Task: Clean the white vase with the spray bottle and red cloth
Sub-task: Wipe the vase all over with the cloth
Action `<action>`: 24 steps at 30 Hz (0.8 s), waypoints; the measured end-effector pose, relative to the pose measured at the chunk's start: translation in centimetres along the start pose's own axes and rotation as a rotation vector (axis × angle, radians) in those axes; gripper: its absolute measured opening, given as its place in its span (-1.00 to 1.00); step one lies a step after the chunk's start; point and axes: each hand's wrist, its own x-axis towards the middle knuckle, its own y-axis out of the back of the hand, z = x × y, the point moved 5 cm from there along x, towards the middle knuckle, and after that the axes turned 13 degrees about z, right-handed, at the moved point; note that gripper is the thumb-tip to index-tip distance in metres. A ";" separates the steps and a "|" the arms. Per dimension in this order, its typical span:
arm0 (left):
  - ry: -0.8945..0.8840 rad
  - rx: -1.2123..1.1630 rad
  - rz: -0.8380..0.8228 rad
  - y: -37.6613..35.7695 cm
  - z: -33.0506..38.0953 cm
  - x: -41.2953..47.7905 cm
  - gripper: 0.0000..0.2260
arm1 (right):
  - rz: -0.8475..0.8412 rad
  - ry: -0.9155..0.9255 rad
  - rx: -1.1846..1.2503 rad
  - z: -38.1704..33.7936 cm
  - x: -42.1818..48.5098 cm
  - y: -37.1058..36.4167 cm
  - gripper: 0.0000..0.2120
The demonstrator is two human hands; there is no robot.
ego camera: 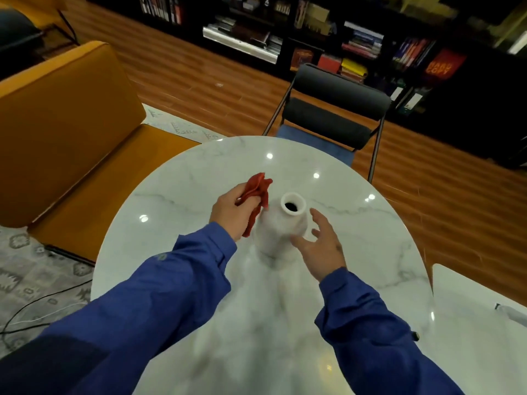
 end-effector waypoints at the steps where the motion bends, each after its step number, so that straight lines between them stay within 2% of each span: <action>1: -0.012 0.000 -0.056 -1.2 0.5 0.1 -0.74 | -0.035 0.031 0.001 -0.3 0.2 -0.5 -0.51; 4: -0.030 0.007 -0.177 -4.2 0.8 0.3 -0.77 | 0.005 0.056 0.018 0.3 1.1 -1.2 -0.47; 8: 0.130 -0.063 -0.152 -5.4 -0.6 2.0 -0.85 | 0.040 0.040 -0.005 1.3 2.0 -1.2 -0.42; 15: 0.354 0.117 -0.081 -4.2 -4.8 2.9 -0.76 | 0.035 0.043 -0.053 1.5 2.8 -1.0 -0.45; 21: 0.351 0.211 -0.004 -2.0 -7.9 1.5 -0.83 | 0.052 0.035 -0.087 1.1 2.9 -0.7 -0.42; 24: 0.353 0.331 -0.057 -1.5 -9.2 -0.5 -0.82 | 0.053 0.033 -0.123 0.8 2.7 -0.6 -0.41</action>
